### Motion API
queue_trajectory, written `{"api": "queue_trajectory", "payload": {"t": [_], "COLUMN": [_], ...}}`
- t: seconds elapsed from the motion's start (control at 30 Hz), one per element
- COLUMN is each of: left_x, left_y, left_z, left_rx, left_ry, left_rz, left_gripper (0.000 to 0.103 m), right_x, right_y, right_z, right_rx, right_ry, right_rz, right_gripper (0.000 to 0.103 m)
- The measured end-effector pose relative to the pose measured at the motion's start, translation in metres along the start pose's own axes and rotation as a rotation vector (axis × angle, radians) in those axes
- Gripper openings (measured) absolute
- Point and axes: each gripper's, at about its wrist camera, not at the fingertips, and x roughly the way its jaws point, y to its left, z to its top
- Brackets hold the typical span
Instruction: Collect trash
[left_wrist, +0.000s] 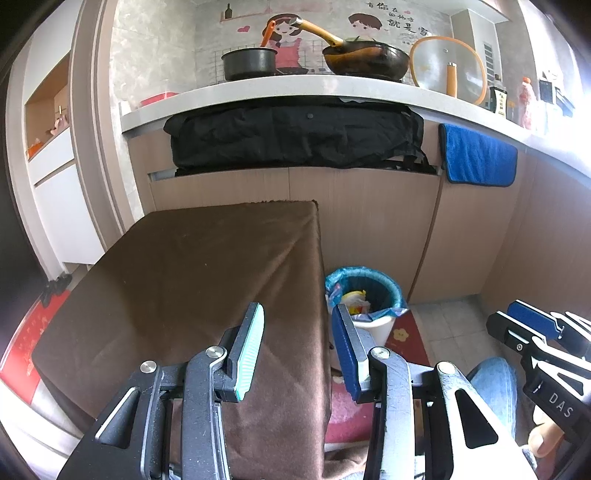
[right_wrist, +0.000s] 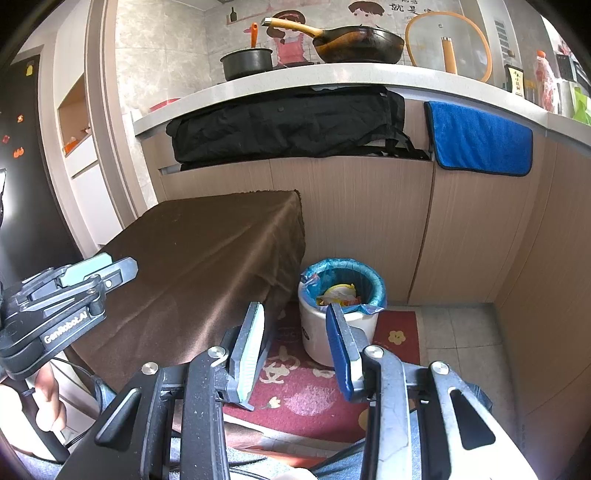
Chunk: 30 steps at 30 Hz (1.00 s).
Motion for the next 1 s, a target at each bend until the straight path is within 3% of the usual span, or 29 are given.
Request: {"api": "queue_trajectory", "payload": {"t": [1.0], "left_x": [-0.0001], "left_y": [-0.0023], "left_z": [0.0023], "left_rx": [-0.002], "left_ry": [0.004], "left_rz": [0.000], "left_gripper": [0.040], "right_x": [-0.0002], "right_y": [-0.0007], "right_z": [0.0012], "right_rx": [-0.004], "right_ry": [-0.001], "right_rz": [0.000], "right_gripper": [0.033]}}
